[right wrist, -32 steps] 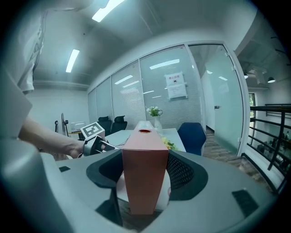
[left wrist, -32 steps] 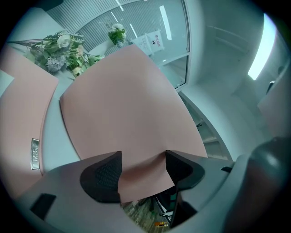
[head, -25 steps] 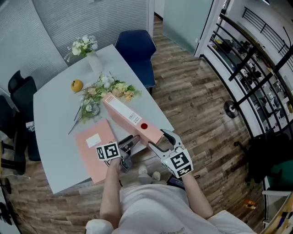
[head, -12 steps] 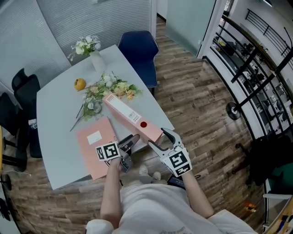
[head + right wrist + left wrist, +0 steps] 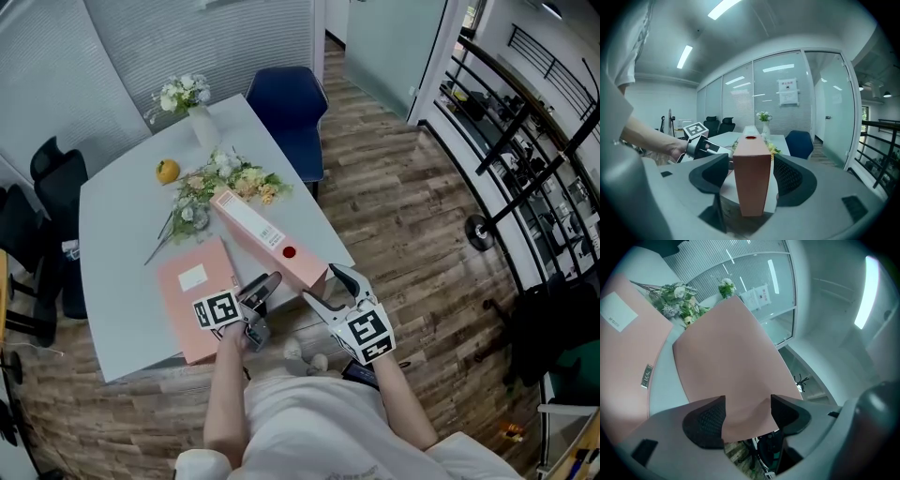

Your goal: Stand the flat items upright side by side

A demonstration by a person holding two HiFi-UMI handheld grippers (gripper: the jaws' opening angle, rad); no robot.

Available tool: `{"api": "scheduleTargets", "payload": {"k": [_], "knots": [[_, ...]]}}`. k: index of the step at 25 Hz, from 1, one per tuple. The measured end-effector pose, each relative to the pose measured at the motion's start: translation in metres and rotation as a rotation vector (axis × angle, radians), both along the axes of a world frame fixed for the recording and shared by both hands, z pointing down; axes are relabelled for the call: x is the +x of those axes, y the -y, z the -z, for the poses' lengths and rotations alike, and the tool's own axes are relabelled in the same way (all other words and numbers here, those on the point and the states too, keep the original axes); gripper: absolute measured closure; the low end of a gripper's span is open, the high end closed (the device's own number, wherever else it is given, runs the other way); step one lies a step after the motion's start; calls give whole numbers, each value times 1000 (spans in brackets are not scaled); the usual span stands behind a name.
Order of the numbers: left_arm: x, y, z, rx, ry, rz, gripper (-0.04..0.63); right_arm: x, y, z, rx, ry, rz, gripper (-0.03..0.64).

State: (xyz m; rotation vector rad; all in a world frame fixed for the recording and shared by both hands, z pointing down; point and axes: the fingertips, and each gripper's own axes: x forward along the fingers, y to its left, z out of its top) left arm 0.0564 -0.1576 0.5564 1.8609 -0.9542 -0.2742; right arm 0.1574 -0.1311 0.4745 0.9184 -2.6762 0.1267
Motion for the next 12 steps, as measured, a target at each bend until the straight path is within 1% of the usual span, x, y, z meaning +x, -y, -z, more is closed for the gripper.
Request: {"api": "scheduleTargets", "payload": {"k": [5, 7, 10, 12], "knots": [[-6, -1, 6, 6, 10, 21, 308, 8, 1, 20, -29, 71, -3, 314], [-7, -1, 10, 11, 12, 26, 308, 10, 4, 29, -71, 134, 2, 314], [-10, -4, 15, 19, 17, 29, 307, 11, 12, 45, -147, 264, 7, 314], [-15, -5, 20, 27, 20, 35, 307, 7, 17, 56, -160, 313, 12, 314]]}}
